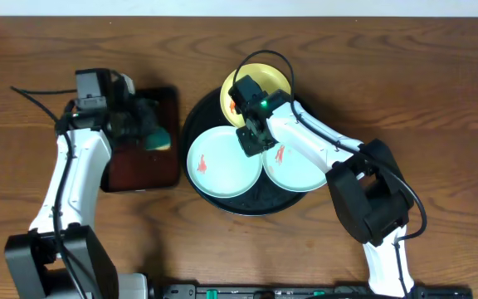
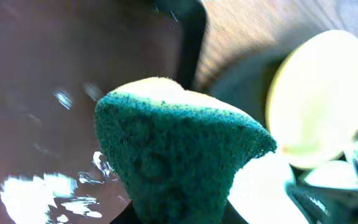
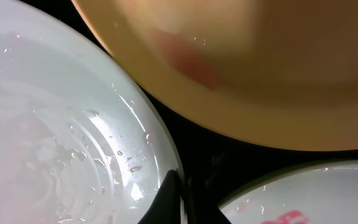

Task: Clean dirty plates on tray and stack at the side
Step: 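Bring the sponge with the left gripper onto the left blue plate, then scrub the left blue plate with the sponge in the left gripper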

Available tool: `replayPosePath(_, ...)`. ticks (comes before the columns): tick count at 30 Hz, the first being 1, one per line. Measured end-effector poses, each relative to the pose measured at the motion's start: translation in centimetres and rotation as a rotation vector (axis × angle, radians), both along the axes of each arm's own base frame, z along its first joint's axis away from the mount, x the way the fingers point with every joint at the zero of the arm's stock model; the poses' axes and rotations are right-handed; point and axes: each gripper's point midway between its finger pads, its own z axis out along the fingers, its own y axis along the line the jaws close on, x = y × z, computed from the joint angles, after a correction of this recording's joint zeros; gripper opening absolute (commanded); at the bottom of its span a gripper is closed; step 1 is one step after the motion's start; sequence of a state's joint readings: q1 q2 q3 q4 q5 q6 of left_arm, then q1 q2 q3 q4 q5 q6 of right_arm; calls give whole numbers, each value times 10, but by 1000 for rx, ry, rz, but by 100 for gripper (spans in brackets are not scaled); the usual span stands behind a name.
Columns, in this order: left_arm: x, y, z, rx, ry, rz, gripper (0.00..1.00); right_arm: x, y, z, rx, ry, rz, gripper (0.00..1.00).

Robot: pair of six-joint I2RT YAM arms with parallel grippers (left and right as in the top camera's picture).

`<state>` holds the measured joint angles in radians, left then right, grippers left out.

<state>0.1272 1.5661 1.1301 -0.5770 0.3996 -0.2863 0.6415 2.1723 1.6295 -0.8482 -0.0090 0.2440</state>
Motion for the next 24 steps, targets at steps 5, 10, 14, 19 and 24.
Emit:
replayPosePath(5,-13,-52,-7,-89,60,-53,8,0,0,0,13,9,-11,1)
replayPosePath(10,-27,-100,-29,-124,104,-120,8,0,0,0,16,12,-22,1)
replayPosePath(14,-38,-121,-46,-81,157,-128,7,0,0,0,18,14,-36,1)
replayPosePath(19,-36,-133,-64,-10,172,-96,7,-1,0,0,18,18,-45,1)
replayPosePath(24,-29,-133,-91,18,199,-69,8,-1,0,0,18,20,-49,1)
